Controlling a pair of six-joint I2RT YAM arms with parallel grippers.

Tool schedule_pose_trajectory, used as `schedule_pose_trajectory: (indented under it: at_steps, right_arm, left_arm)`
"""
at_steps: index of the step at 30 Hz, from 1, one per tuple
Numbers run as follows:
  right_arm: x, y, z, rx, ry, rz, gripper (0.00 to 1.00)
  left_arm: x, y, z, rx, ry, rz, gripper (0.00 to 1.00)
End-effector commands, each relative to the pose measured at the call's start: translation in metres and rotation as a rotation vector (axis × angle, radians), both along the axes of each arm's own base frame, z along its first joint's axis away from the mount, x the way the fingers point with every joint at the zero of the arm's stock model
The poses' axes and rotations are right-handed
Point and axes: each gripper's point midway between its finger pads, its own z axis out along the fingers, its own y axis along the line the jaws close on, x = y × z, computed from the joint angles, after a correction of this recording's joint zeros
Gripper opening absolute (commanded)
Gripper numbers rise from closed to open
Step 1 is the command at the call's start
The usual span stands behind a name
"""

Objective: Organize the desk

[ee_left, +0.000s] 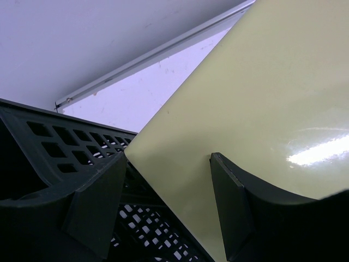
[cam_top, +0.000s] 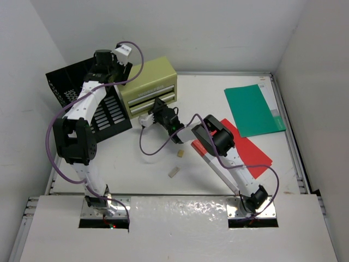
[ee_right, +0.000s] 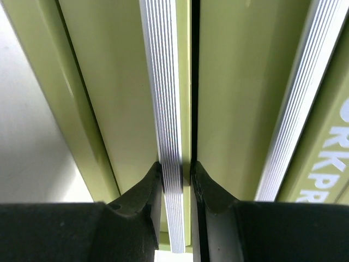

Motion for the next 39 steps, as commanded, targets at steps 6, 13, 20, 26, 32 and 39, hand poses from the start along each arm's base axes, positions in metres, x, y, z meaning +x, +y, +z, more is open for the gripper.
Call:
schedule_pose_trajectory:
  at_steps: [6, 13, 20, 26, 32, 39]
  right_arm:
    - [-0.028, -0.016, 0.001, 0.029, -0.024, 0.046, 0.0]
    - [-0.077, -0.023, 0.02, 0.064, -0.044, 0.121, 0.0]
    - [-0.121, -0.035, 0.023, 0.131, 0.057, 0.161, 0.01]
    - [-0.12, -0.042, 0.041, 0.25, 0.05, 0.107, 0.77]
    - [-0.136, -0.051, 0.091, 0.465, 0.085, 0.122, 0.91]
    - [-0.195, -0.063, 0.051, 0.434, 0.814, 0.02, 0.99]
  left_arm:
    - [-0.008, -0.003, -0.029, 0.019, 0.105, -0.006, 0.62]
    - [-0.006, -0.002, -0.03, 0.02, 0.107, 0.001, 0.62]
    - [-0.005, -0.002, -0.03, 0.012, 0.109, 0.004, 0.62]
    - [-0.006, -0.003, -0.028, 0.008, 0.113, 0.001, 0.62]
    - [-0.005, -0.009, -0.014, -0.02, 0.106, -0.018, 0.62]
    - [-0.011, -0.015, 0.007, -0.055, 0.088, -0.035, 0.62]
